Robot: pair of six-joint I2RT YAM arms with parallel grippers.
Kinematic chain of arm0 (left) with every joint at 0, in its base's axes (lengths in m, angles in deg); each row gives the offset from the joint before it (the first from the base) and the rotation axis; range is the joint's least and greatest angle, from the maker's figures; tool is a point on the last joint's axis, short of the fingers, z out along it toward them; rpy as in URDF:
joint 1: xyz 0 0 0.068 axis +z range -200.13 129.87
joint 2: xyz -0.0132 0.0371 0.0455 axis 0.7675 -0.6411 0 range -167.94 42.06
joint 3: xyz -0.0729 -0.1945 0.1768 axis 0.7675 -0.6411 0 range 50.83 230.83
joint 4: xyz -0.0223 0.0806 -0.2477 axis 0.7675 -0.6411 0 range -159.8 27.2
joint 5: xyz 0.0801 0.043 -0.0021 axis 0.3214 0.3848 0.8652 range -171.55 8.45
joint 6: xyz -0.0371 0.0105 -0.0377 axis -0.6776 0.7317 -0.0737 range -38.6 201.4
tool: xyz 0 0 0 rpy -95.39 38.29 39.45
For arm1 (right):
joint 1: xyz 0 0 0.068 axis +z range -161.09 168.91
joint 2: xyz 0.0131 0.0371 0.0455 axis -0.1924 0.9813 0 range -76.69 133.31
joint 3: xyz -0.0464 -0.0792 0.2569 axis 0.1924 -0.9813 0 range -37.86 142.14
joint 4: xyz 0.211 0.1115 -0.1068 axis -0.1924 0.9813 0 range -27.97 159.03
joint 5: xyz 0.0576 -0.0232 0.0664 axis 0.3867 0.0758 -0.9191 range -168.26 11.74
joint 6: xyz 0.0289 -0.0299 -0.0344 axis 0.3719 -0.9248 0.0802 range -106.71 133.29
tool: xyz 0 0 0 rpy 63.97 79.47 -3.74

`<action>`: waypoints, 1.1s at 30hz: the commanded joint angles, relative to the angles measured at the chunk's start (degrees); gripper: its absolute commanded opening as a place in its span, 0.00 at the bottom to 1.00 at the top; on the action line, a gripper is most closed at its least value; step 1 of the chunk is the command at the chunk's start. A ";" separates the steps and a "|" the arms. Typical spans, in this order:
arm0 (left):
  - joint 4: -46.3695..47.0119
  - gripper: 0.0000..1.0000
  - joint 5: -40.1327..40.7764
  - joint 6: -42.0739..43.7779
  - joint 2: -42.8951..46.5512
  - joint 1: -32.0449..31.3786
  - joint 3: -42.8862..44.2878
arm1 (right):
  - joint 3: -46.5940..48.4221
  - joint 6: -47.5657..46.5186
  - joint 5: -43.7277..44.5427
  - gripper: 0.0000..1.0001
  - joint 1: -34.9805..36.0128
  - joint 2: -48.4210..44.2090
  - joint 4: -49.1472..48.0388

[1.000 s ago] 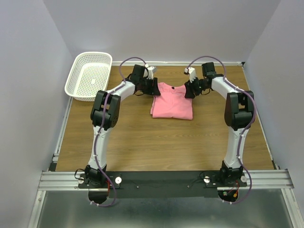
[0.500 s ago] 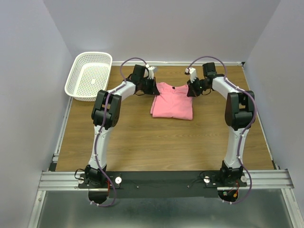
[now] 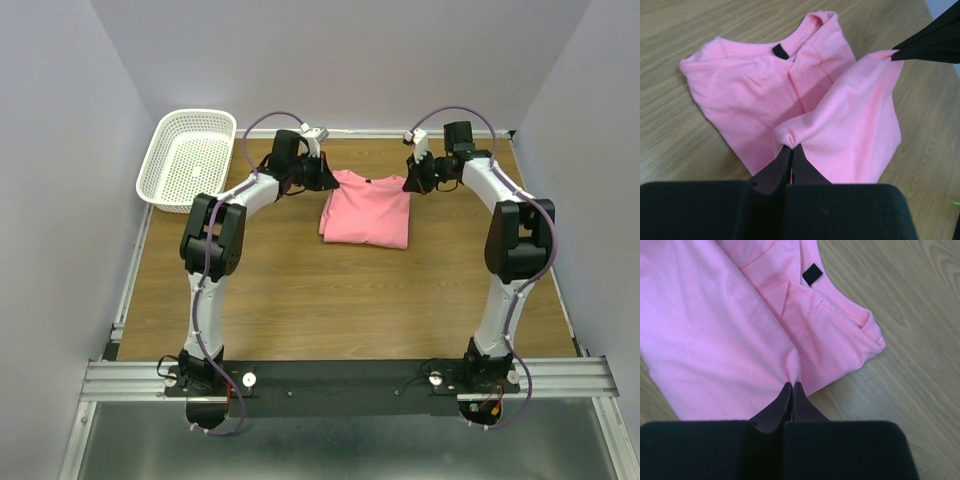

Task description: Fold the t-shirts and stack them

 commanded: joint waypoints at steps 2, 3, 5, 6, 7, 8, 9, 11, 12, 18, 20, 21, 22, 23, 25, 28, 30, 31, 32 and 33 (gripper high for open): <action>8.12 0.00 -2.31 -1.96 4.00 0.19 -0.40 | -0.20 0.55 -2.14 0.01 -0.49 -3.98 0.98; 8.47 0.00 -2.13 -2.40 3.65 0.19 0.04 | 1.11 0.99 -1.96 0.01 -0.49 -3.89 0.98; 10.13 0.00 -1.96 -3.98 2.78 0.19 1.62 | 3.30 1.43 -1.35 0.00 -0.49 -2.85 0.98; 10.75 0.00 -2.04 -4.50 2.42 0.19 2.15 | 4.01 1.61 -1.26 0.01 -0.58 -2.32 0.98; 11.71 0.00 -2.22 -4.95 1.90 0.19 3.46 | 4.63 1.96 -1.00 0.00 -0.49 -1.96 0.98; 12.51 0.00 -2.48 -6.25 0.94 0.19 4.00 | 5.42 2.05 -0.39 0.01 -0.49 -1.61 0.90; 13.38 0.00 -2.57 -6.88 0.40 0.19 4.52 | 6.12 2.13 0.23 0.00 -0.49 -1.17 0.90; 16.27 0.00 -2.75 -8.46 -0.91 0.19 6.36 | 9.02 3.19 1.98 0.01 -0.49 0.67 0.81; 17.16 0.00 -2.92 -9.34 -1.70 0.28 7.24 | 9.99 3.54 3.47 0.00 -0.67 1.20 0.81; 20.34 0.00 -5.38 -15.23 -9.79 0.71 15.42 | 12.99 4.33 4.19 0.01 -1.37 3.05 0.37; 20.77 0.00 -5.12 -16.19 -10.58 0.80 17.17 | 12.90 4.42 4.63 0.01 -1.46 3.05 -0.24; 20.78 0.00 -5.03 -16.46 -11.02 0.72 18.05 | 13.25 4.86 6.20 0.01 -1.46 3.49 -0.59; 20.78 0.00 -5.12 -16.90 -12.25 0.72 19.02 | 13.77 5.73 7.17 0.01 -1.46 3.84 -1.03; 20.51 0.00 -5.03 -17.95 -12.87 0.80 21.12 | 14.21 6.17 8.05 0.01 -1.63 4.28 -1.65; 20.51 0.00 -4.86 -19.01 -14.88 0.89 23.06 | 15.79 7.14 9.81 0.00 -1.72 5.59 -2.00; 21.30 0.00 -4.42 -21.64 -18.13 0.89 27.02 | 17.81 8.19 11.83 0.01 -1.81 7.44 -2.53; 23.14 0.00 -3.90 -24.53 -20.85 0.89 29.66 | 19.13 8.64 12.36 0.01 -2.16 8.93 -3.15; 23.50 0.00 -3.46 -25.59 -21.83 0.98 30.62 | 19.92 8.81 12.36 0.01 -2.25 9.81 -3.32; 23.85 0.00 -2.93 -26.39 -22.79 0.98 32.63 | 22.02 8.90 12.45 0.01 -2.34 11.99 -3.41; 23.94 0.00 -1.88 -27.96 -24.63 1.07 33.70 | 23.08 9.16 12.97 0.00 -2.34 13.15 -3.41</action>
